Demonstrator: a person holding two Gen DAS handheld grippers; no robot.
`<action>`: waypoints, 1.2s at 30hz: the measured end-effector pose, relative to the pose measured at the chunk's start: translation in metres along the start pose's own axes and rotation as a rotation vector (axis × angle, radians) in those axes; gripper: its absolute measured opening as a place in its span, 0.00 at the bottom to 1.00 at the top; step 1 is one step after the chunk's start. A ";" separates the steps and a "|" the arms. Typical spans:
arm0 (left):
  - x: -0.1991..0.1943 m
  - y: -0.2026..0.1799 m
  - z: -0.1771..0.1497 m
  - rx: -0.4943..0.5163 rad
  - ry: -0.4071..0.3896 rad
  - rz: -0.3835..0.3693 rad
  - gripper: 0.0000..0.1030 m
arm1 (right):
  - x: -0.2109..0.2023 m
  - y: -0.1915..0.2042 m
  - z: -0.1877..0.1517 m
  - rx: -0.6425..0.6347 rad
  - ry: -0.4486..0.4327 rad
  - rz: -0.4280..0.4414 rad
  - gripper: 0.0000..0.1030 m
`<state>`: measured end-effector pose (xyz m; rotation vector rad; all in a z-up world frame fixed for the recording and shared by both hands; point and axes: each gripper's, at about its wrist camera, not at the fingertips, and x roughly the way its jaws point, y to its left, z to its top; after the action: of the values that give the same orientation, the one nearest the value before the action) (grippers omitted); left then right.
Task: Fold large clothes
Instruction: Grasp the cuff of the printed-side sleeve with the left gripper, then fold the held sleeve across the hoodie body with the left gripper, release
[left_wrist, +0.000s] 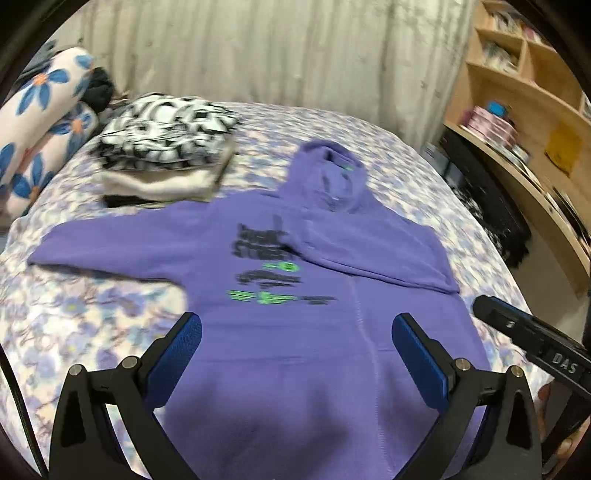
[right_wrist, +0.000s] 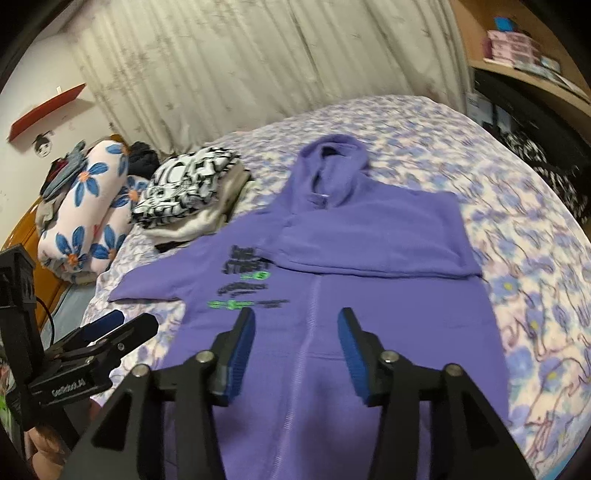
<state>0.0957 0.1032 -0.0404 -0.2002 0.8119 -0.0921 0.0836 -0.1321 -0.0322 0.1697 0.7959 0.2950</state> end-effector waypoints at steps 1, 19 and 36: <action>-0.002 0.009 0.000 -0.009 -0.010 0.012 0.99 | 0.003 0.010 0.001 -0.017 -0.006 0.006 0.48; 0.045 0.241 0.003 -0.279 0.069 -0.073 0.99 | 0.135 0.127 -0.001 -0.119 0.059 0.035 0.49; 0.145 0.412 0.026 -0.552 0.095 -0.110 0.61 | 0.253 0.184 0.016 -0.158 0.120 -0.007 0.49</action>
<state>0.2159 0.4866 -0.2140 -0.7661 0.9084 0.0219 0.2264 0.1236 -0.1450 0.0011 0.8876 0.3622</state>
